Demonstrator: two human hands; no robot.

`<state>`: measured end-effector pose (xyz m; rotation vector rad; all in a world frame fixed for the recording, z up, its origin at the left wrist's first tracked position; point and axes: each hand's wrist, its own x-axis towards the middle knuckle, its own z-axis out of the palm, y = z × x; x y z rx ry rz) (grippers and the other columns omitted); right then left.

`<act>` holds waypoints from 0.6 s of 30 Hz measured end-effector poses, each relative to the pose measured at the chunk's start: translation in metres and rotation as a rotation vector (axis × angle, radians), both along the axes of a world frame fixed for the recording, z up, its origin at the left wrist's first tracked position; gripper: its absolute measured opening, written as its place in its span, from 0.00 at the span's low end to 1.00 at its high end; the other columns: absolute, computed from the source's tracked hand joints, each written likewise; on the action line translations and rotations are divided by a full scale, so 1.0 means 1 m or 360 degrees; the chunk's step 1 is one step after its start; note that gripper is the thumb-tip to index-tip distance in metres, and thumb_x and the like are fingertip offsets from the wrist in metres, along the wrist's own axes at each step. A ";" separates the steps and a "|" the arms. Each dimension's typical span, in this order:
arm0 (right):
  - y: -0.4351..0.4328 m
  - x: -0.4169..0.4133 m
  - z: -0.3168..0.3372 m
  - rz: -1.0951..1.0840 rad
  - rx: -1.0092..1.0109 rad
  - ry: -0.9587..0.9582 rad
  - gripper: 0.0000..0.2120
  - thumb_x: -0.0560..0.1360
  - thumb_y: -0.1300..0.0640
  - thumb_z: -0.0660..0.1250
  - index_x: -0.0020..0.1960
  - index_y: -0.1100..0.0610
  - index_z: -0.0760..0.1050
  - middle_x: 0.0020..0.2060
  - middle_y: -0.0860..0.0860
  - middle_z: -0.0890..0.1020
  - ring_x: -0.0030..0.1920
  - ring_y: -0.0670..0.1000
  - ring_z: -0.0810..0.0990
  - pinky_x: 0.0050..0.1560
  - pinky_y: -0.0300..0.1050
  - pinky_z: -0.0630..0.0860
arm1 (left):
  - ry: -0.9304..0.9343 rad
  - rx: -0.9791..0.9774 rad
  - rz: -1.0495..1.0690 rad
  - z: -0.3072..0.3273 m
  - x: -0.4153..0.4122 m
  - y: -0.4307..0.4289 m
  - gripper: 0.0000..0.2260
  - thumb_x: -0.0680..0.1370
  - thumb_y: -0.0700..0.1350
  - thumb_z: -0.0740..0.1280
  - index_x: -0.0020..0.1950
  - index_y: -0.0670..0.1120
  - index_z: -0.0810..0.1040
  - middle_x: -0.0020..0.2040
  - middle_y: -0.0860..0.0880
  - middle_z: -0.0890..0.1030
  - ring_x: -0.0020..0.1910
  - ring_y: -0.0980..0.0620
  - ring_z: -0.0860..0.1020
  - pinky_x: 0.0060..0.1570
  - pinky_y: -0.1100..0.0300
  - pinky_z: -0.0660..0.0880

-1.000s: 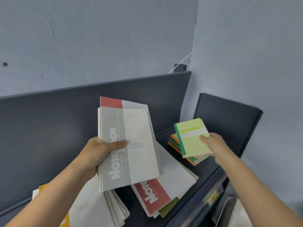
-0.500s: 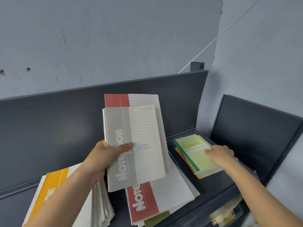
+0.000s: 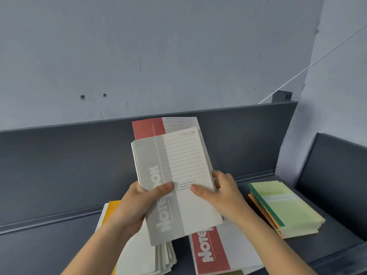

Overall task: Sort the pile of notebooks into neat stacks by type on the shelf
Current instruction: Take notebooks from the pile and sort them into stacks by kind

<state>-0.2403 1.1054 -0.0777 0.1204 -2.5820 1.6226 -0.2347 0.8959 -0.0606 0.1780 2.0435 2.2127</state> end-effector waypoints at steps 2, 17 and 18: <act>-0.019 0.001 0.004 0.0002 0.0003 0.0050 0.25 0.56 0.30 0.68 0.48 0.42 0.74 0.55 0.43 0.64 0.63 0.46 0.64 0.65 0.46 0.68 | 0.0008 0.0049 0.0039 -0.002 0.004 -0.018 0.20 0.67 0.43 0.75 0.59 0.45 0.81 0.54 0.45 0.85 0.52 0.43 0.84 0.49 0.51 0.79; -0.136 0.021 0.012 0.0140 -0.0760 -0.0210 0.12 0.75 0.52 0.68 0.58 0.51 0.75 0.50 0.45 0.84 0.50 0.47 0.83 0.48 0.45 0.80 | -0.0158 0.0161 0.0445 0.000 0.030 -0.148 0.16 0.77 0.54 0.65 0.56 0.43 0.77 0.47 0.45 0.86 0.42 0.45 0.86 0.35 0.56 0.81; -0.139 0.022 0.012 0.0115 -0.0791 -0.0240 0.11 0.75 0.52 0.67 0.58 0.51 0.75 0.50 0.45 0.84 0.50 0.47 0.83 0.47 0.44 0.79 | -0.0149 0.0166 0.0507 -0.002 0.031 -0.154 0.15 0.78 0.53 0.64 0.55 0.43 0.78 0.44 0.45 0.87 0.39 0.46 0.85 0.33 0.56 0.81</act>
